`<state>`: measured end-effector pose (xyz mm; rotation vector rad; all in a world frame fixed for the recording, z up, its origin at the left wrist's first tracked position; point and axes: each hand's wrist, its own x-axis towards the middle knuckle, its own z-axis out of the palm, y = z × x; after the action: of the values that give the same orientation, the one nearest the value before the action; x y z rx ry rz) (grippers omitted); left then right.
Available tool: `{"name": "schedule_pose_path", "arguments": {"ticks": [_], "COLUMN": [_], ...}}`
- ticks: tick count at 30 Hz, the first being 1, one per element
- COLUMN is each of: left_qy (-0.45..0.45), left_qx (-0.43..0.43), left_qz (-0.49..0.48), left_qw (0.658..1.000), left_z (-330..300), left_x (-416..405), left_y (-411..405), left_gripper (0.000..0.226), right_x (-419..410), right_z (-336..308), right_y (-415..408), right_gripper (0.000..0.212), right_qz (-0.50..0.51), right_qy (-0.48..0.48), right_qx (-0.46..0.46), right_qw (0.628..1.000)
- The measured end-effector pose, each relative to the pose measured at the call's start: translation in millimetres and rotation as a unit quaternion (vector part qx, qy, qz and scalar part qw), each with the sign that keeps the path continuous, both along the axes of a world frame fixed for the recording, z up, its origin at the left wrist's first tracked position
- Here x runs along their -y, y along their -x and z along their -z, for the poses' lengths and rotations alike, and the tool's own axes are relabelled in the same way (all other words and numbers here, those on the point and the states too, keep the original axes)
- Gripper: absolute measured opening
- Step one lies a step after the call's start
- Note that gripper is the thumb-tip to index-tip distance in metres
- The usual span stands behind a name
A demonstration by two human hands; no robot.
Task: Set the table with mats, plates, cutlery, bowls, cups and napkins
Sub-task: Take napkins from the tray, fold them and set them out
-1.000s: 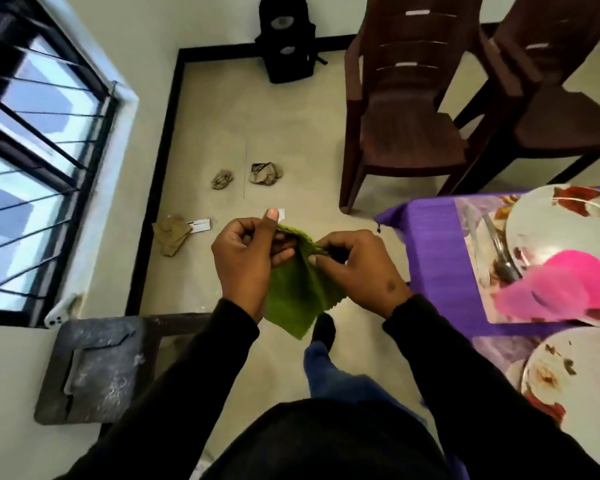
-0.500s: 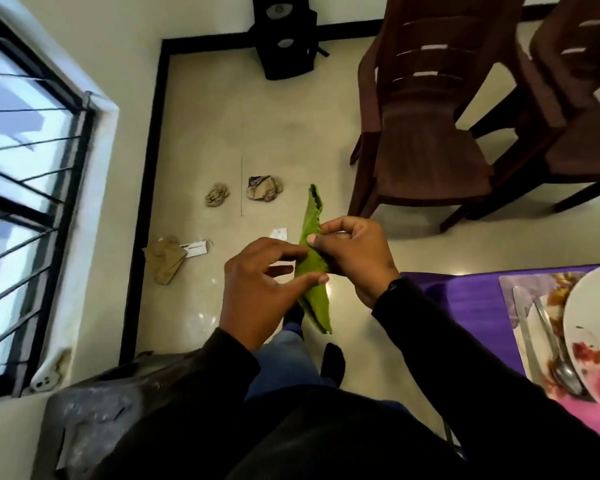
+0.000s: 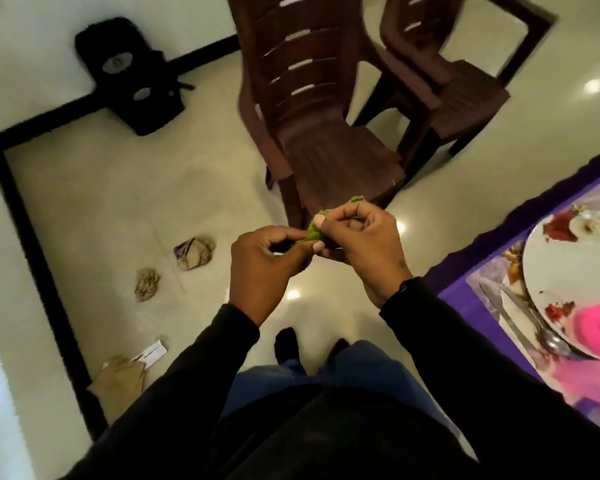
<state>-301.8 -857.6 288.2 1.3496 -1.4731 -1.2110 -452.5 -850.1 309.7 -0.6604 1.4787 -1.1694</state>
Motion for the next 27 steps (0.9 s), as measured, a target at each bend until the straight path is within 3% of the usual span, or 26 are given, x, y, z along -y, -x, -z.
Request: {"name": "schedule_pose_path", "arguments": {"ticks": [3, 8, 14, 17, 21, 27], "left_qy": [-0.033, -0.03, -0.058, -0.105, -0.166, -0.153], "left_qx": [-0.034, -0.02, -0.013, -0.027, -0.043, -0.044], "left_qz": [0.02, 0.113, 0.241, 0.249, 0.21, 0.247], "left_qw": [0.999, 0.993, 0.969, 0.962, 0.962, 0.956], "left_z": [7.7, 13.6, 11.6, 9.8, 14.0, 22.2], "left_x": [30.6, 66.9, 101.0, 115.4, 134.8, 181.4], "left_y": [26.0, 84.8, 143.9, 169.0, 194.9, 248.3], "left_gripper": [0.015, 0.01, 0.016, 0.016, 0.012, 0.007], "right_x": [5.7, 14.3, 26.1, 32.9, 45.8, 58.8], "right_z": [6.6, 14.8, 20.5, 24.3, 29.7, 26.0], "right_y": [20.0, 65.1, 128.9, 152.3, 171.1, 194.2], "right_gripper": [0.025, 0.012, 0.015, 0.003, 0.016, 0.006], "right_qz": [0.07, 0.119, 0.171, 0.179, 0.232, 0.351], "right_qy": [-0.013, -0.011, -0.018, -0.017, -0.017, -0.074], "right_qx": [0.035, -0.001, -0.072, -0.088, -0.132, -0.238], "right_qw": [0.997, 0.993, 0.983, 0.98, 0.964, 0.902]}}
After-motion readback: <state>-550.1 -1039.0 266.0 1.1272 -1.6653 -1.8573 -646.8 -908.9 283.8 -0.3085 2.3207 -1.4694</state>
